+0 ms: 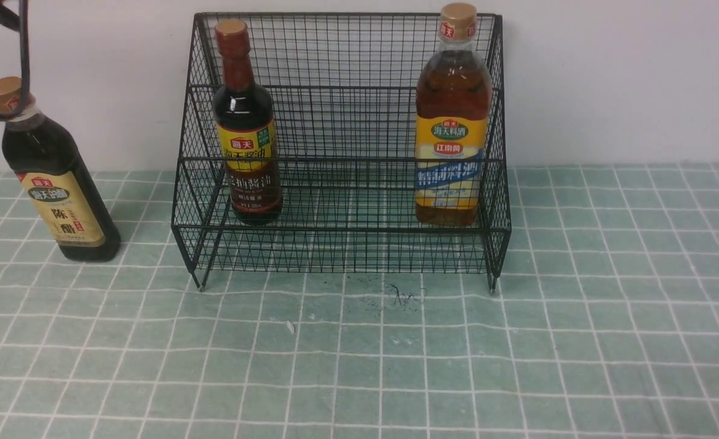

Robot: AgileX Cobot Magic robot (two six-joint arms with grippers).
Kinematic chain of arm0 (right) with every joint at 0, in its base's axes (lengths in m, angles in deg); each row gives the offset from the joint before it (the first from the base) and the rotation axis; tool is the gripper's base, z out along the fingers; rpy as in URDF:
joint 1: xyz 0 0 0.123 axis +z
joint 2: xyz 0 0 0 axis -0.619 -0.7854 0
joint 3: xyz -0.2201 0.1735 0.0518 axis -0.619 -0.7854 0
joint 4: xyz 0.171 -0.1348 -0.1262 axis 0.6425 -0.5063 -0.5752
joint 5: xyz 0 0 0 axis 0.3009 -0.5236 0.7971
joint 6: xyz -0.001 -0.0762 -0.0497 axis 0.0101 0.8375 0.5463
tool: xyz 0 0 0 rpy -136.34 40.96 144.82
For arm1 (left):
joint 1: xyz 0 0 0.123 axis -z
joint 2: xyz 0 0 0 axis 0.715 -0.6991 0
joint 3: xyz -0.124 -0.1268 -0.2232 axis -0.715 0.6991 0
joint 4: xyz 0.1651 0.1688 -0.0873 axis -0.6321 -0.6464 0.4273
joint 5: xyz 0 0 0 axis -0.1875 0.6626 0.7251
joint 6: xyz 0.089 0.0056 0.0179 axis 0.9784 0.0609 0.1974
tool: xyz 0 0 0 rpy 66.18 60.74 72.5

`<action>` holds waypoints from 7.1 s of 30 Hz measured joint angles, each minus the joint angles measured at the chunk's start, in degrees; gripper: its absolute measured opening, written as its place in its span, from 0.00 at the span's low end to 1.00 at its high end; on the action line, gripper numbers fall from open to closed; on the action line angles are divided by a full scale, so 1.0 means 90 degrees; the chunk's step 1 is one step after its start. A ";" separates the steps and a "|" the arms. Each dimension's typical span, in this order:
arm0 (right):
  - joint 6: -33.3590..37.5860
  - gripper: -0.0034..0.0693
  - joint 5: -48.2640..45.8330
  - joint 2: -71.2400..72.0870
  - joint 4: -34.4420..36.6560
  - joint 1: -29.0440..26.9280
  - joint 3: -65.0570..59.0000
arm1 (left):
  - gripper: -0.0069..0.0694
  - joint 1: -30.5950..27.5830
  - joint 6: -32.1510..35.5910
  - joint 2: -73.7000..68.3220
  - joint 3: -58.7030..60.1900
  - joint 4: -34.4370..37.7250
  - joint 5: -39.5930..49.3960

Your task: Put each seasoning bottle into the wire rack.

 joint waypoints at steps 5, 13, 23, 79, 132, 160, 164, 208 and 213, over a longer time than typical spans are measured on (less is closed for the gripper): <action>0.0000 0.03 0.0000 0.0000 0.0000 0.0000 0.0000 | 0.69 0.0000 -0.0005 -0.0366 0.0000 -0.0071 0.0138; 0.0000 0.03 0.0000 0.0000 0.0000 0.0000 0.0000 | 0.69 0.0000 -0.0007 -0.0724 0.0000 -0.0130 0.0268; 0.0000 0.03 0.0000 0.0000 0.0000 0.0000 0.0000 | 0.69 0.0000 -0.0013 -0.1014 0.0000 -0.0137 0.0643; 0.0000 0.03 0.0000 0.0000 0.0000 0.0000 0.0000 | 0.52 0.0018 0.0432 0.2064 0.0107 0.3002 0.1933; 0.0000 0.03 0.0000 0.0000 0.0002 0.0000 0.0000 | 0.52 0.1690 0.0871 0.0003 0.0114 0.2725 0.1047; 0.0000 0.03 0.0000 0.0000 0.0002 0.0000 0.0000 | 0.57 0.1710 0.1816 -0.0157 0.0089 0.2504 0.0813; 0.0000 0.03 0.0000 0.0000 0.0002 0.0000 0.0000 | 0.58 0.1710 0.1886 -0.0088 0.0018 0.2533 0.0652; 0.0000 0.03 0.0000 0.0000 0.0002 0.0000 0.0000 | 0.08 0.1710 0.3748 0.0547 0.2040 0.4516 0.2148; 0.0000 0.03 0.0000 0.0000 0.0002 0.0000 0.0000 | 0.08 0.1710 0.4240 0.0128 0.2040 0.4925 0.1463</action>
